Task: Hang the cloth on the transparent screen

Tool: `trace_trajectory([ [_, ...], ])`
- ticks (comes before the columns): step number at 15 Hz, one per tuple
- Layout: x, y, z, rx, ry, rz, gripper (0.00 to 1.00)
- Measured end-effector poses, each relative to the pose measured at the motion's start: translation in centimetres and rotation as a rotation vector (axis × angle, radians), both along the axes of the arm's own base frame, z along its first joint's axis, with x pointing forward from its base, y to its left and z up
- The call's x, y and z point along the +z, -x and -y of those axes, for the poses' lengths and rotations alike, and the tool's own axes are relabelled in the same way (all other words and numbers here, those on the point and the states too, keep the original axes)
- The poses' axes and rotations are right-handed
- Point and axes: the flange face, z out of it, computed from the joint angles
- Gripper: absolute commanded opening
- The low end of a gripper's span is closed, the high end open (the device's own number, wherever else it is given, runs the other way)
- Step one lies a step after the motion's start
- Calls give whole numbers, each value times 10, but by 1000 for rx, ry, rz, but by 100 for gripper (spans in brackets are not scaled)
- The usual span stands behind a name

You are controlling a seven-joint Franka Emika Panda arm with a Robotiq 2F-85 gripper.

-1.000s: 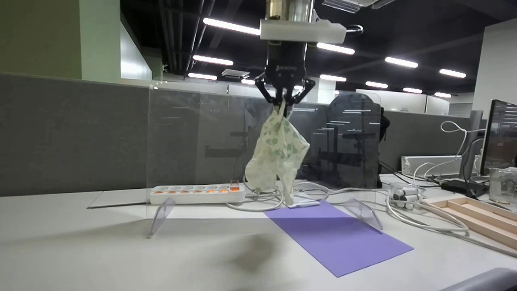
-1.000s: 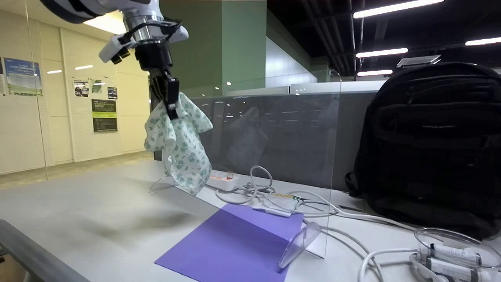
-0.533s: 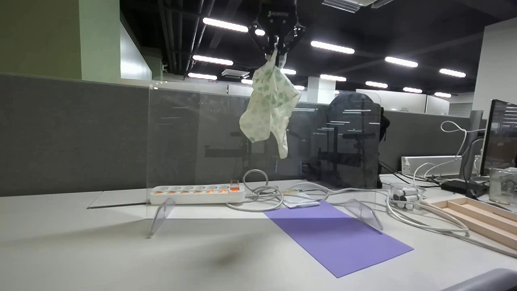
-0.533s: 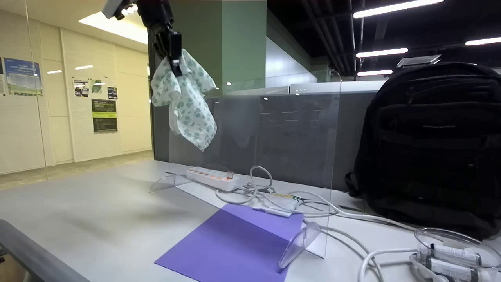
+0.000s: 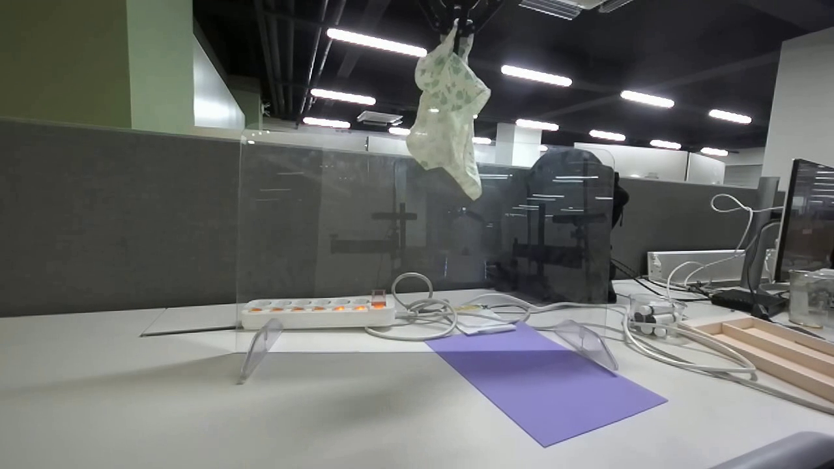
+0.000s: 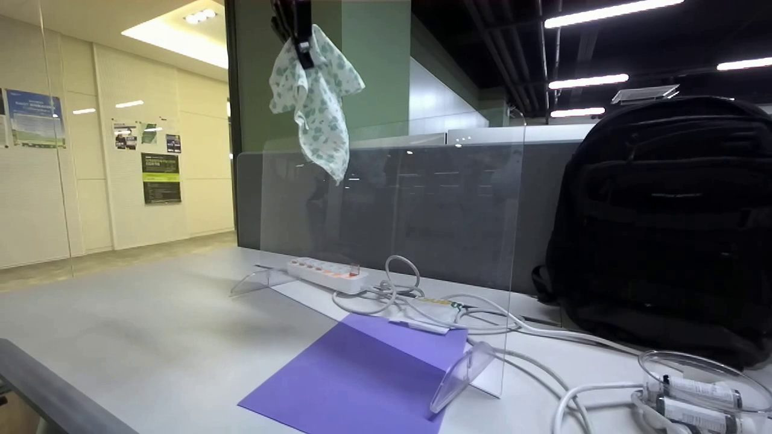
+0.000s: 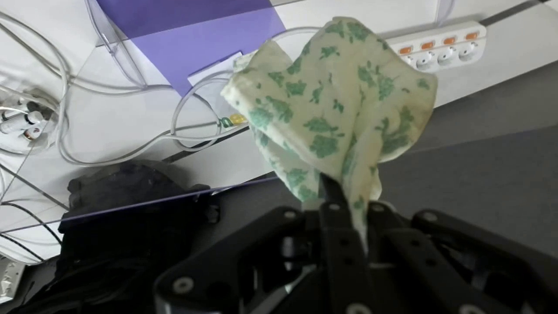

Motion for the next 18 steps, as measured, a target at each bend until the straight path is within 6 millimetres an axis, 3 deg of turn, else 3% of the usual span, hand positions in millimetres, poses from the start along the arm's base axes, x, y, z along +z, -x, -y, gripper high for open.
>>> trace_trajectory([
  [3, -1, -21, 18, -59, -32, -4, 1],
  [10, -28, -63, 50, -196, -124, -55, 1],
  [18, -54, -87, 77, -277, -202, -117, 1],
])
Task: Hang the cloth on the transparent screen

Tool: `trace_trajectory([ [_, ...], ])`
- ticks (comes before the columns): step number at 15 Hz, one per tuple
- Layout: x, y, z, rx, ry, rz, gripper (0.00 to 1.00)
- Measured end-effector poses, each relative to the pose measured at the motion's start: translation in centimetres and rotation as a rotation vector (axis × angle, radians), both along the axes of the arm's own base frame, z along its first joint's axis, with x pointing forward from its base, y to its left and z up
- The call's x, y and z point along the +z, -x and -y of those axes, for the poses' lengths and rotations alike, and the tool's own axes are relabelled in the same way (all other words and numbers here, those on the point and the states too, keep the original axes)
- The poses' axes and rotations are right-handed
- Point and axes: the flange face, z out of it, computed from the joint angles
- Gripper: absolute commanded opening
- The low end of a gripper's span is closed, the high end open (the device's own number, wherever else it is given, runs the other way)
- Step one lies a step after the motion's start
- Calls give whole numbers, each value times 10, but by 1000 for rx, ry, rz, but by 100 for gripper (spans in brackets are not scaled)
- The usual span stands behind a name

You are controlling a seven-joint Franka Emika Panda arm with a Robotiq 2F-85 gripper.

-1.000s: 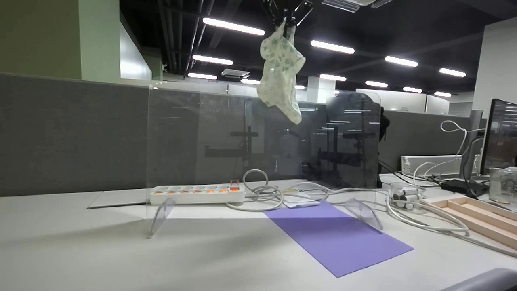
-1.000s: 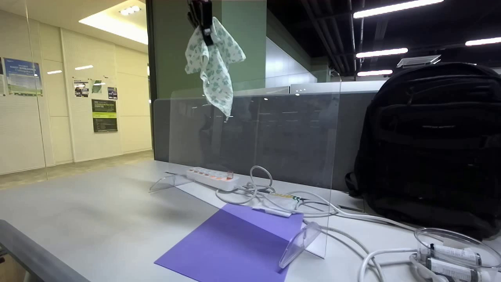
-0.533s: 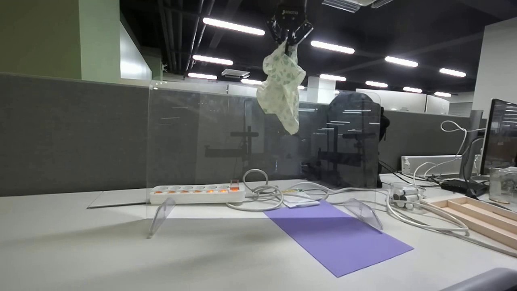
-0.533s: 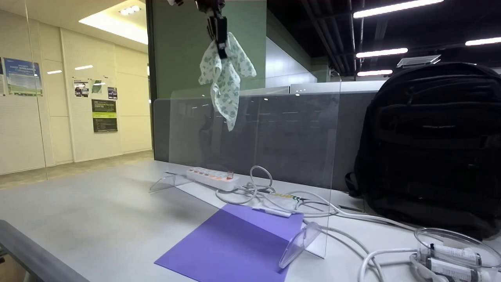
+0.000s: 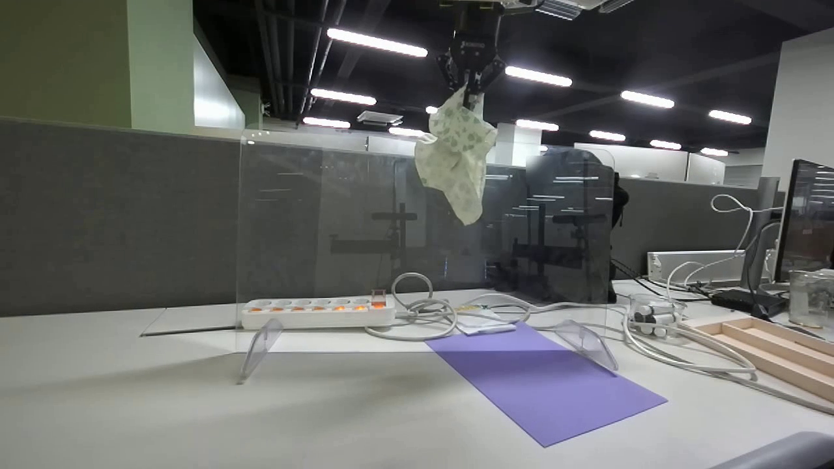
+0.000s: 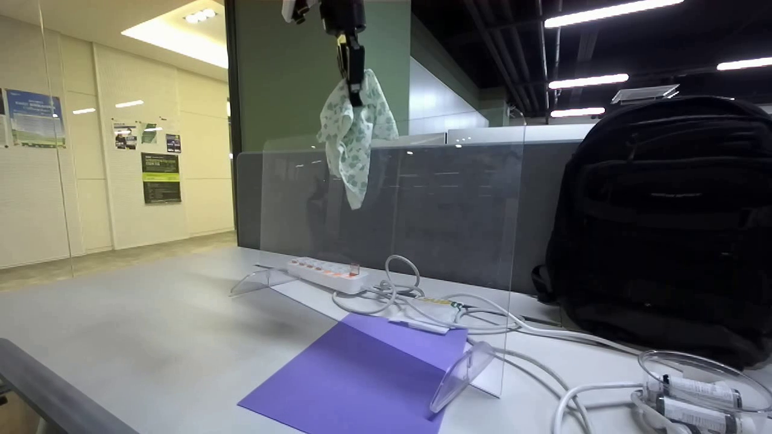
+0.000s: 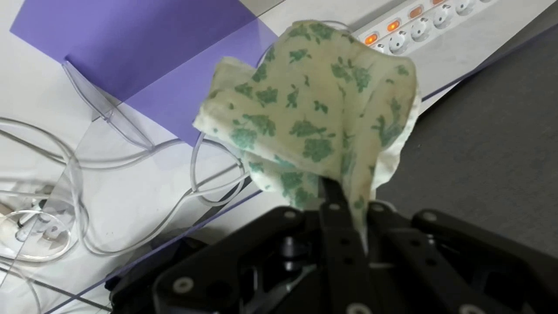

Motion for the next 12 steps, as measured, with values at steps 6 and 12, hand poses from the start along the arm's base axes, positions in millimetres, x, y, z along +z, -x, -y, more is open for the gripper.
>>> trace_trajectory([
  [6, -12, -4, 17, -45, -37, -27, 49],
  [12, 2, -6, 19, -59, -42, 0, 89],
])
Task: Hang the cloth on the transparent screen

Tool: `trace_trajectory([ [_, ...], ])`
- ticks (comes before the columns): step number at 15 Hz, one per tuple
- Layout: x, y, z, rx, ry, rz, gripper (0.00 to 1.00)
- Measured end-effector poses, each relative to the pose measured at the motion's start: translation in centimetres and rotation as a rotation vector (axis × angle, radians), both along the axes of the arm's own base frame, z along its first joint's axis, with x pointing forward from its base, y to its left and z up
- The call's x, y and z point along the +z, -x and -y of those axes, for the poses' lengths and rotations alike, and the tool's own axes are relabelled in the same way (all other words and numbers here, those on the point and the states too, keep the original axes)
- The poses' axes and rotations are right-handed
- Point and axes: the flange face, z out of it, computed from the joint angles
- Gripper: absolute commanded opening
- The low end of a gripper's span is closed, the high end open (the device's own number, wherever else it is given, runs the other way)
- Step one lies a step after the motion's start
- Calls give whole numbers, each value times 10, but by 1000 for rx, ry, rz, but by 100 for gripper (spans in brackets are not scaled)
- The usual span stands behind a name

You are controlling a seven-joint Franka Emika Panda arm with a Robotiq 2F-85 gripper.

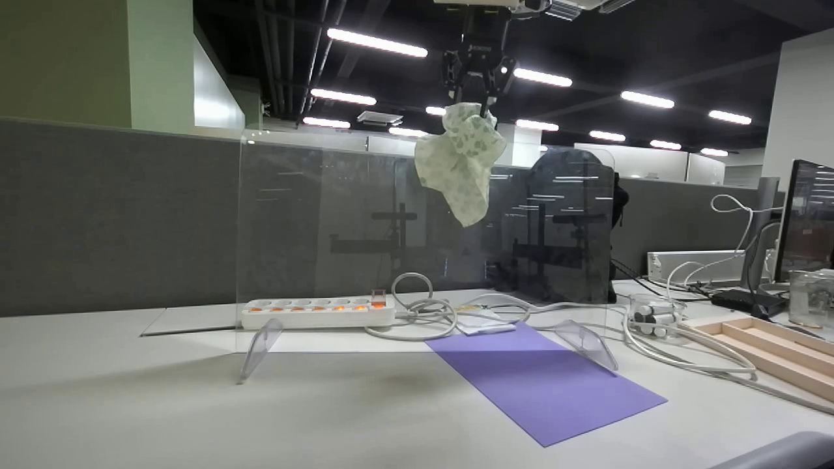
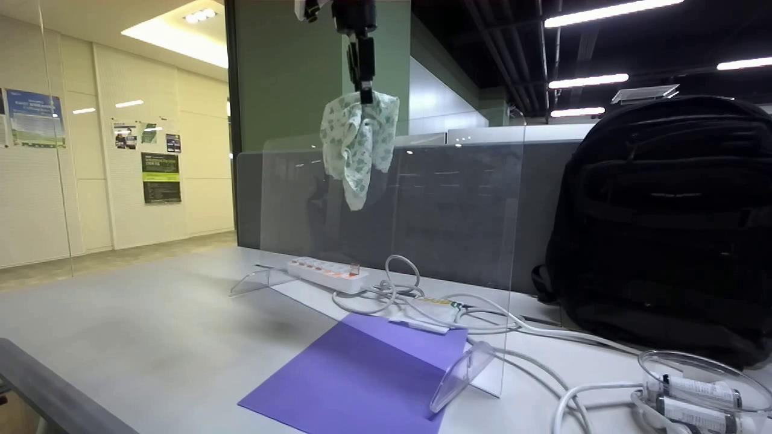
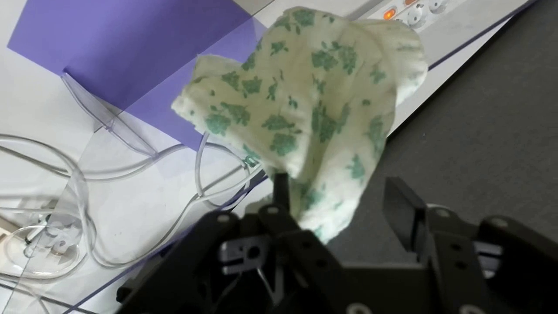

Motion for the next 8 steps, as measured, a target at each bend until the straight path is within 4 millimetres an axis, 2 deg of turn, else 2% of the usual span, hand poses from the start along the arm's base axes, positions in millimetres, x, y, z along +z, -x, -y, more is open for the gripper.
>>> trace_trajectory([
  [1, 2, 0, -1, 1, 3, 5, 97],
  [2, 5, 1, -3, 5, 9, 12, 99],
  [8, 29, 8, -20, 56, 101, 88, 100],
])
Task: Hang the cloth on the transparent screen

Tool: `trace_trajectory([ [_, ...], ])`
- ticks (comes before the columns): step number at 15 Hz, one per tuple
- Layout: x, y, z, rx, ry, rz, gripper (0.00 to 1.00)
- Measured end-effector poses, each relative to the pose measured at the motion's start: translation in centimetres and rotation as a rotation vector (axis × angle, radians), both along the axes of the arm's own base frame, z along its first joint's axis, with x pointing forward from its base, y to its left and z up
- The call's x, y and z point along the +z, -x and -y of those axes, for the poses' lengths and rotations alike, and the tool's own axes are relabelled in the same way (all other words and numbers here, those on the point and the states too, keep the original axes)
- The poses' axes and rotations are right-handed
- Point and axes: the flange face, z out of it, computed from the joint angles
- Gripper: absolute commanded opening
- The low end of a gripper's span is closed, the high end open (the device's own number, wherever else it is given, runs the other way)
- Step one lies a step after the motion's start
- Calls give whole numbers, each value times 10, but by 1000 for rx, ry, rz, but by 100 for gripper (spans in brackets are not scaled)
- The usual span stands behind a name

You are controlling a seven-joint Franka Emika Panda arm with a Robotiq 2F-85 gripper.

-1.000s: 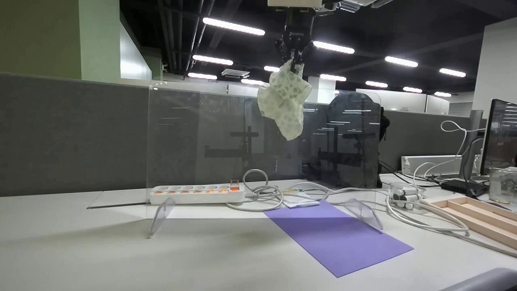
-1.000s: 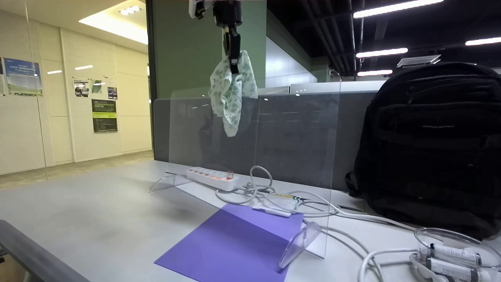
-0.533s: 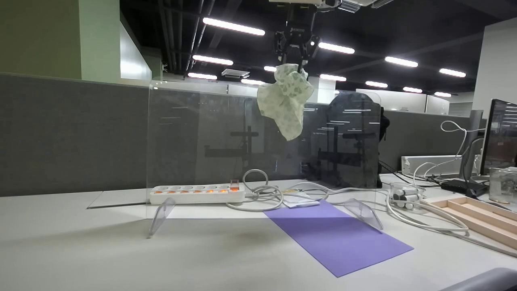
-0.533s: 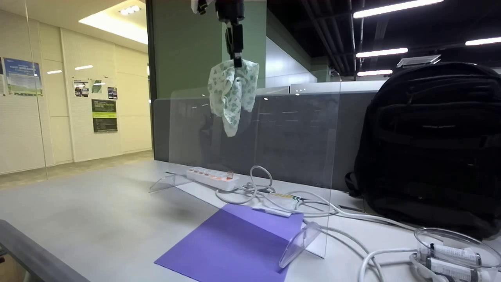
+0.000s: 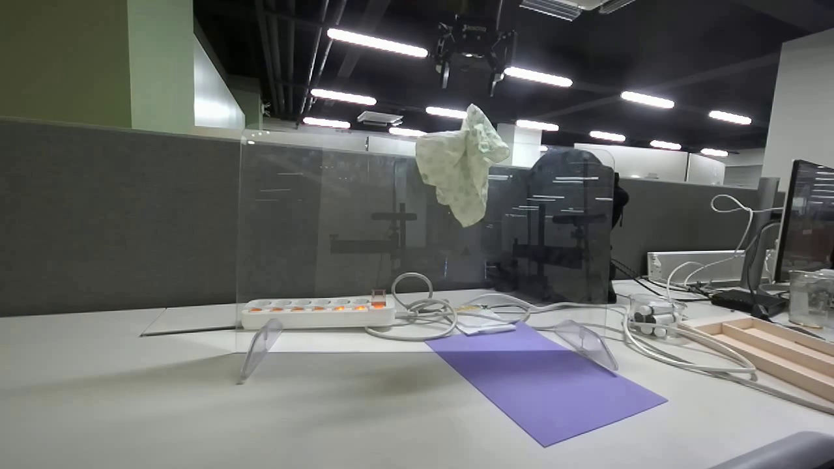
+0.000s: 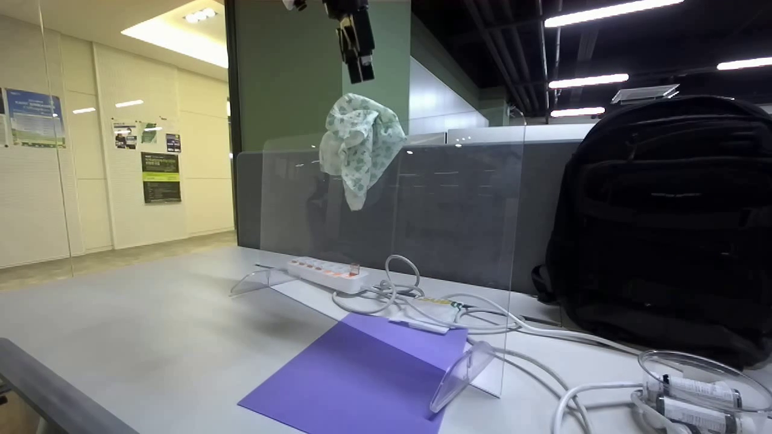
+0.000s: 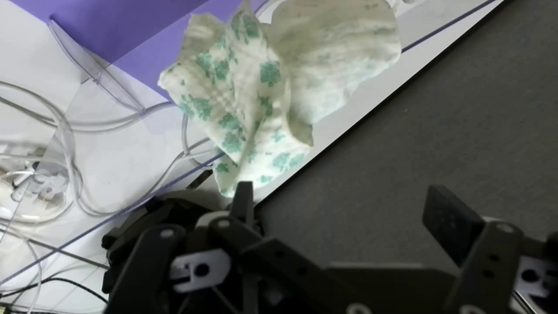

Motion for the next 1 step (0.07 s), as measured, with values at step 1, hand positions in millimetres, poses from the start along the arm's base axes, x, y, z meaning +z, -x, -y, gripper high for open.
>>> trace_trajectory([
  [1, 4, 2, -3, 11, 17, 13, 100],
])
